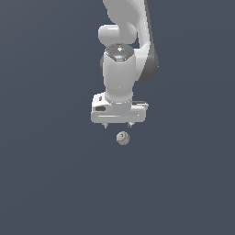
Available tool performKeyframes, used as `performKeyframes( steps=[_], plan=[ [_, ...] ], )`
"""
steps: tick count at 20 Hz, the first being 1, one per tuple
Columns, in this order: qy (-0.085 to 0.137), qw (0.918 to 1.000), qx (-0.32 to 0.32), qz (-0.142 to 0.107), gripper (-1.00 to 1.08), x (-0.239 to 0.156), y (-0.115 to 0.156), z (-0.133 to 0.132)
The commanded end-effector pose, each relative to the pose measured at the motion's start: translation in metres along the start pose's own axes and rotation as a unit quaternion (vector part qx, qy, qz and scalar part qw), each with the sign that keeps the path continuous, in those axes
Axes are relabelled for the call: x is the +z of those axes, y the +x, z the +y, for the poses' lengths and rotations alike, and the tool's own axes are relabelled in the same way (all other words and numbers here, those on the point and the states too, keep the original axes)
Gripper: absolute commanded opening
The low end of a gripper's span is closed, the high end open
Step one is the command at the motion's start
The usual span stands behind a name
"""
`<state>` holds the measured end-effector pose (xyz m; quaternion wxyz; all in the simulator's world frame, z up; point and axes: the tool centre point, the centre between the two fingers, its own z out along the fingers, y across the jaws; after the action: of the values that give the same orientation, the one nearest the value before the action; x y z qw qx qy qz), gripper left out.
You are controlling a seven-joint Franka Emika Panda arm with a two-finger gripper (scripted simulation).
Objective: Pick up the object and move it to a goal position.
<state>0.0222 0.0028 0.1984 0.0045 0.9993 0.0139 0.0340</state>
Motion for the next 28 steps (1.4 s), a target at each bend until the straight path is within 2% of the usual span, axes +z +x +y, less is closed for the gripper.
performKeyframes(
  steps=[1, 11, 20, 28],
  plan=[
    [0.0, 1.0, 0.004, -0.001, 1.0, 0.003, -0.001, -0.001],
    [0.003, 0.998, 0.062, -0.013, 1.0, 0.038, -0.012, -0.012],
    [0.001, 0.9898, 0.139, -0.029, 1.0, 0.083, -0.029, -0.025],
    [-0.001, 0.9856, 0.166, -0.034, 1.0, 0.098, -0.036, -0.029]
  ],
)
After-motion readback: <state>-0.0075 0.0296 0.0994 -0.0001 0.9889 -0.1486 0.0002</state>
